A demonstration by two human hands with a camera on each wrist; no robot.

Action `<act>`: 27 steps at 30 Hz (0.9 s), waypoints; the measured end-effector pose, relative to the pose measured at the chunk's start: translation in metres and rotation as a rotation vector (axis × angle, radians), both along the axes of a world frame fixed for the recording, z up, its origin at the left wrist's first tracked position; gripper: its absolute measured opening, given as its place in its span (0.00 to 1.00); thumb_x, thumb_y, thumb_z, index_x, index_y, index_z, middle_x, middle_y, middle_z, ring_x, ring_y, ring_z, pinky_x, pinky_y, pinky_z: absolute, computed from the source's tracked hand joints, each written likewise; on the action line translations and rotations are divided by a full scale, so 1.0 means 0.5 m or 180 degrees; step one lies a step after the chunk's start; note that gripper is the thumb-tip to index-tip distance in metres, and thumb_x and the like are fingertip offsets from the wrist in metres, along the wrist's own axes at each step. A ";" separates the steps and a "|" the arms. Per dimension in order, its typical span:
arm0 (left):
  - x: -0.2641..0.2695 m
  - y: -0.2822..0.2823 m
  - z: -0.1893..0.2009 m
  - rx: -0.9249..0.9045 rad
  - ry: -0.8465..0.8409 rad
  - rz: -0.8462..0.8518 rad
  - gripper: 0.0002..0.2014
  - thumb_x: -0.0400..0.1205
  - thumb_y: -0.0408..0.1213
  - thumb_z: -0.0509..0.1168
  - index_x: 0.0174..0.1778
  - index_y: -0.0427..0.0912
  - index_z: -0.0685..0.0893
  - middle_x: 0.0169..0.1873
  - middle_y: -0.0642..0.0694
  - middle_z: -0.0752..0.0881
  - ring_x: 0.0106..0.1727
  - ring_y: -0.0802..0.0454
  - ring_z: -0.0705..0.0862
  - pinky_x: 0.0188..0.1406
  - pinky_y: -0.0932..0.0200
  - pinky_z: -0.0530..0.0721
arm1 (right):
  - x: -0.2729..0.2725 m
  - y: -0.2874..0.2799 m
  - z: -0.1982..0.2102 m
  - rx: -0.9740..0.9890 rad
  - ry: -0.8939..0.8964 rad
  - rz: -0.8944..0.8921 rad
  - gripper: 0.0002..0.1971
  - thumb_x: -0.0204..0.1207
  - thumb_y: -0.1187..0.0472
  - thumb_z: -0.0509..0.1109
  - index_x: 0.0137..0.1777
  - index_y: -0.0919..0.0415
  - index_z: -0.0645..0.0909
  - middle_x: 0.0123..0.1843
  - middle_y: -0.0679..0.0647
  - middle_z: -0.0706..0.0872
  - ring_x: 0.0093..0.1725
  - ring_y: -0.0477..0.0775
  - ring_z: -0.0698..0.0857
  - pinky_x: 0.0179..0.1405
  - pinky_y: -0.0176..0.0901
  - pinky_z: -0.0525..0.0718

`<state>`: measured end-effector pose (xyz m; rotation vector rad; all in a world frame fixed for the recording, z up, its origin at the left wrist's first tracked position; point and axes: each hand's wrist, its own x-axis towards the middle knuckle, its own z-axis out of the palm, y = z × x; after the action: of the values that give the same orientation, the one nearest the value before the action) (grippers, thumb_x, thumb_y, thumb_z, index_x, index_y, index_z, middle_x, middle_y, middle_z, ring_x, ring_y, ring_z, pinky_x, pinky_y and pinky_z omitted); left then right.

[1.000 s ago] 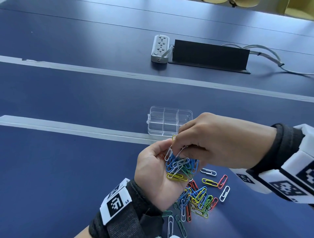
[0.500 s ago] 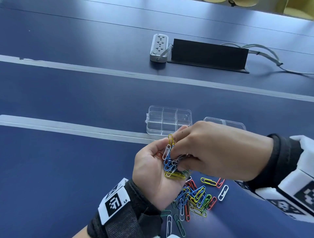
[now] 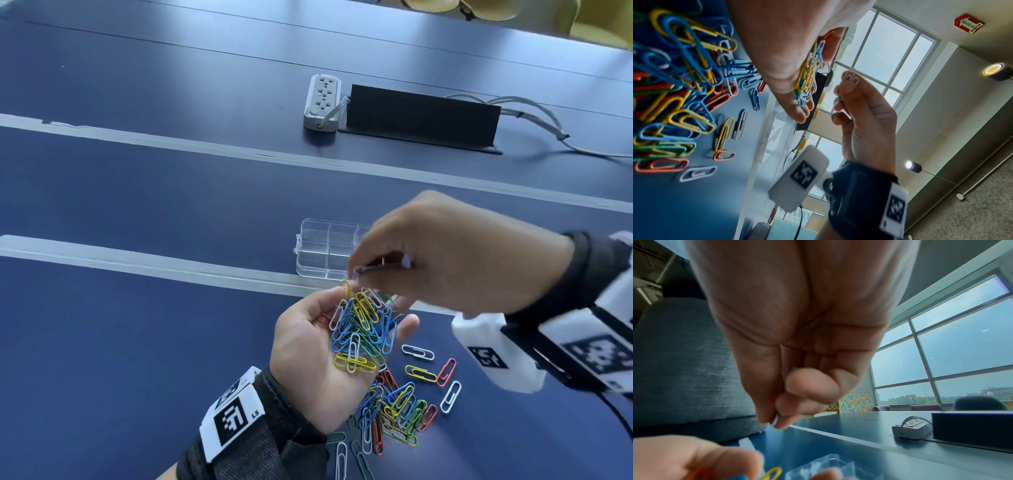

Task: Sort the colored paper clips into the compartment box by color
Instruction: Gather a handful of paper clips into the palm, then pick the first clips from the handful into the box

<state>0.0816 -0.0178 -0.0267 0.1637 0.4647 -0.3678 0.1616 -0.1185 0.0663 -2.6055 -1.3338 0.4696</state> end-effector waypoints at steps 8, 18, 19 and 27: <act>-0.002 0.003 -0.018 -0.0090 -0.0201 -0.0101 0.24 0.77 0.36 0.52 0.65 0.29 0.79 0.60 0.29 0.84 0.60 0.31 0.83 0.63 0.38 0.76 | 0.069 0.066 -0.041 -0.0679 -0.0384 -0.0461 0.09 0.71 0.62 0.64 0.41 0.63 0.86 0.37 0.59 0.88 0.37 0.61 0.83 0.37 0.43 0.82; 0.003 0.007 -0.025 -0.0149 -0.0221 -0.0011 0.26 0.75 0.35 0.53 0.67 0.28 0.78 0.63 0.28 0.82 0.62 0.31 0.80 0.67 0.38 0.73 | 0.073 0.069 -0.042 -0.0533 -0.0042 -0.0644 0.09 0.74 0.61 0.67 0.47 0.53 0.89 0.28 0.45 0.82 0.37 0.51 0.83 0.40 0.36 0.81; 0.003 0.007 -0.026 -0.0147 -0.0234 -0.0022 0.26 0.75 0.35 0.53 0.67 0.28 0.78 0.63 0.28 0.82 0.61 0.31 0.81 0.67 0.38 0.73 | 0.072 0.064 -0.039 -0.0492 -0.0046 -0.0636 0.10 0.74 0.62 0.66 0.48 0.54 0.89 0.29 0.46 0.83 0.38 0.51 0.83 0.39 0.36 0.80; 0.002 0.012 -0.025 -0.0173 -0.0404 -0.0079 0.25 0.77 0.36 0.52 0.67 0.29 0.79 0.62 0.29 0.83 0.62 0.33 0.82 0.63 0.39 0.77 | 0.042 -0.002 -0.004 0.0024 -0.0158 -0.0513 0.09 0.73 0.61 0.69 0.46 0.50 0.90 0.33 0.40 0.87 0.36 0.41 0.81 0.40 0.31 0.77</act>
<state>0.0827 -0.0118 -0.0391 0.1392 0.3276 -0.3914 0.1824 -0.1197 0.0641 -2.7070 -1.1245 0.3763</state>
